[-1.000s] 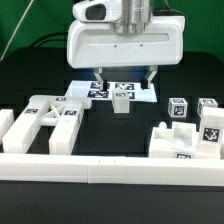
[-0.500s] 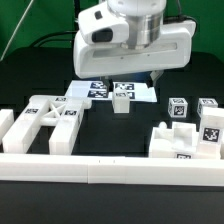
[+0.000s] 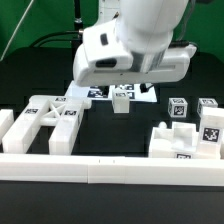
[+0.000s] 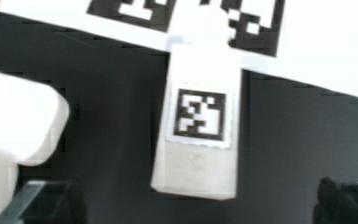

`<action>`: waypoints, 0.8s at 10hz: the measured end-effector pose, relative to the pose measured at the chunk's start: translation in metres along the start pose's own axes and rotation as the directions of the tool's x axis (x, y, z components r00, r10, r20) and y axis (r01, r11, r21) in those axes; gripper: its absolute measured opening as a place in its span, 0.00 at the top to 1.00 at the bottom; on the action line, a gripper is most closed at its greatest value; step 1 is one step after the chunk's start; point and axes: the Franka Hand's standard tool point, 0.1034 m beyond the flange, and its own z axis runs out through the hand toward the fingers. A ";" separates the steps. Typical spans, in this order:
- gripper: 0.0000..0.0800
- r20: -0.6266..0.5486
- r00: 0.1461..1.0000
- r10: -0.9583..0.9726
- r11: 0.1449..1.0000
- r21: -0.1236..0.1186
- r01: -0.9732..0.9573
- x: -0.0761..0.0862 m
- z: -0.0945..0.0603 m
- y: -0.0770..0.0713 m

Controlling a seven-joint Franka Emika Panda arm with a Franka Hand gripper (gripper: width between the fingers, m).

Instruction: Assemble chair

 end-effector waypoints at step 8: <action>0.19 0.195 0.976 0.098 0.993 0.048 -0.109 0.001 0.031 -0.007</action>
Offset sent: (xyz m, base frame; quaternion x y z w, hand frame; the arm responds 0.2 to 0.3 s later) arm 0.0000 0.0000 0.0000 0.0000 0.0000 0.0000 1.0000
